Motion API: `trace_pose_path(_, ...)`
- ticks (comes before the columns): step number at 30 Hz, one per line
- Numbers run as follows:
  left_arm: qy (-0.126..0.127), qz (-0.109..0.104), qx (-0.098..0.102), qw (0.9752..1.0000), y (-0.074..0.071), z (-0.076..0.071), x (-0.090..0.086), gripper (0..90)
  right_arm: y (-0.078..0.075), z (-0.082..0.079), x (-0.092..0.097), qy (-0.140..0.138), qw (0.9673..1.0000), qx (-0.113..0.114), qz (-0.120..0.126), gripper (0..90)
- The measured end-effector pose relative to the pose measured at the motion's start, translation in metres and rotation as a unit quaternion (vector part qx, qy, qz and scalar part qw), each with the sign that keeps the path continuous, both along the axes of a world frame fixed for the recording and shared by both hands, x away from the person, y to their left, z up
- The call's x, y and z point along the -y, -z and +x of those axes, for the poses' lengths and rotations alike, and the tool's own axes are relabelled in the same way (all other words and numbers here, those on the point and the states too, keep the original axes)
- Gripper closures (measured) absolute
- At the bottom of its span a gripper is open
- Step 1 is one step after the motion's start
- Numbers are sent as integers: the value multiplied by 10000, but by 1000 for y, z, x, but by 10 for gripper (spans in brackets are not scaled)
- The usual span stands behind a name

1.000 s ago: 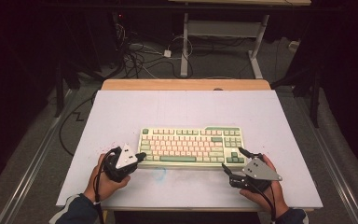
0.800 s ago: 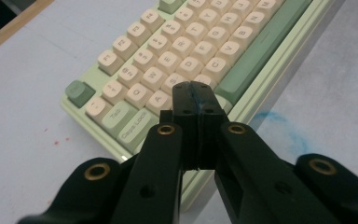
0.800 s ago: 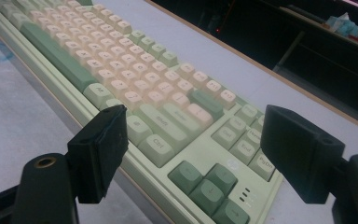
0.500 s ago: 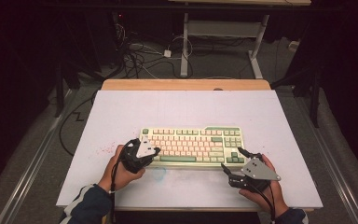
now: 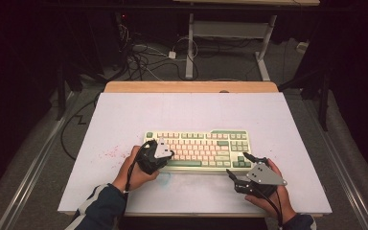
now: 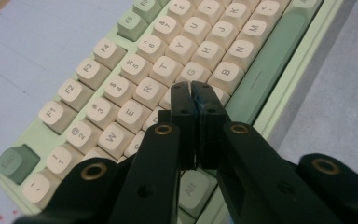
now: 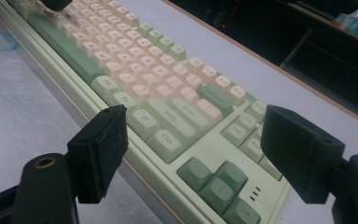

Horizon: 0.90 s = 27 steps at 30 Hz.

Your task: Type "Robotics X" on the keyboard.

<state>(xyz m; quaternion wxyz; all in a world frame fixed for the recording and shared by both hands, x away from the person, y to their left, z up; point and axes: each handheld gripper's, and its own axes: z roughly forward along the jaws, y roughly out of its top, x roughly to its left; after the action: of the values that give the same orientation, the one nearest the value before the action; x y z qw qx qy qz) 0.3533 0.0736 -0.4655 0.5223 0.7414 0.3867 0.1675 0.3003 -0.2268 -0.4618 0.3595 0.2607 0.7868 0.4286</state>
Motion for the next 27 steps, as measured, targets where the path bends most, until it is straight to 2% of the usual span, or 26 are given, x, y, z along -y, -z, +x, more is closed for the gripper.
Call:
trace_pose_path(20, 4, 110, -37, 9999, 8, 3, 3, 855, 2, 1, -2, -62, 9999, -50, -103, 240)
trace_pose_path(27, -19, 94, 88, 9999, 8, 2, 3, 858, 2, 1, -2, -53, 9999, -88, -105, 237)
